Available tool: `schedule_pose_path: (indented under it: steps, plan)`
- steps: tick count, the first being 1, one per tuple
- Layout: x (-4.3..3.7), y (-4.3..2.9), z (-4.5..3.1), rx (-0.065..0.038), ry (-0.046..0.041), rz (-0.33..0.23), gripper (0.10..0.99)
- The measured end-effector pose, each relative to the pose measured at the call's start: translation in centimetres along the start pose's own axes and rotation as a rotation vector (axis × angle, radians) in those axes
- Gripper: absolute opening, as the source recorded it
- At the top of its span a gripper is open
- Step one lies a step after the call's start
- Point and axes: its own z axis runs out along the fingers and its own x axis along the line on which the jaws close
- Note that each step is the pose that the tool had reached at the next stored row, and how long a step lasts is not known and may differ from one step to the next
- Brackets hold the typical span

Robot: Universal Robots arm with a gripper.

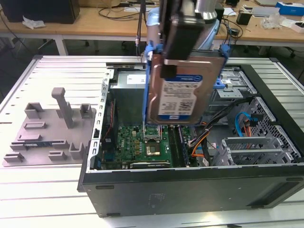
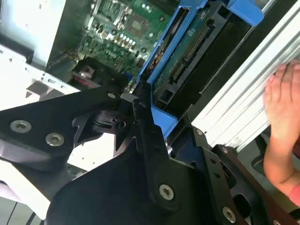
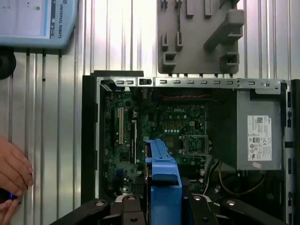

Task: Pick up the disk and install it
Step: 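Pick up the disk, then insert the disk into the insertion slot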

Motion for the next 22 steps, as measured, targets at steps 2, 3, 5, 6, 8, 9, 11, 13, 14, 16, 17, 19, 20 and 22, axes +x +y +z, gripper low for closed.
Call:
schedule_pose_path:
  steps: [2,3,5,6,8,9,11,13,14,16,17,19,20,22]
  plan:
    - [0.13,-0.88,-0.05,0.000,0.0001,0.000,0.369]
    - [0.22,-1.53,-0.07,0.001,0.0000,0.000,0.369]
    - [0.39,-2.99,-0.14,0.002,0.0001,0.000,0.369]
    - [0.39,-3.08,-0.14,0.002,0.0001,0.000,0.369]
    - [0.39,-3.08,-0.13,0.002,0.0001,0.000,0.369]
    - [0.39,-3.08,-0.12,0.002,0.0001,0.000,0.369]
    - [0.39,-3.08,-0.11,0.002,0.0001,0.000,0.369]
    - [0.39,-3.08,-0.10,0.002,0.0001,0.000,0.369]
    - [0.39,-3.08,-0.10,0.002,0.0000,0.000,0.369]
    - [0.39,-3.08,-0.10,0.002,0.0001,0.000,0.369]
    - [0.39,-3.08,-0.10,0.002,0.0001,0.000,0.369]
    - [0.39,-3.08,-0.10,0.002,0.0001,0.000,0.369]
    - [0.40,-3.08,-0.08,0.003,-0.0001,0.000,0.369]
    - [0.52,-3.08,-0.09,0.007,-0.0001,0.000,0.369]
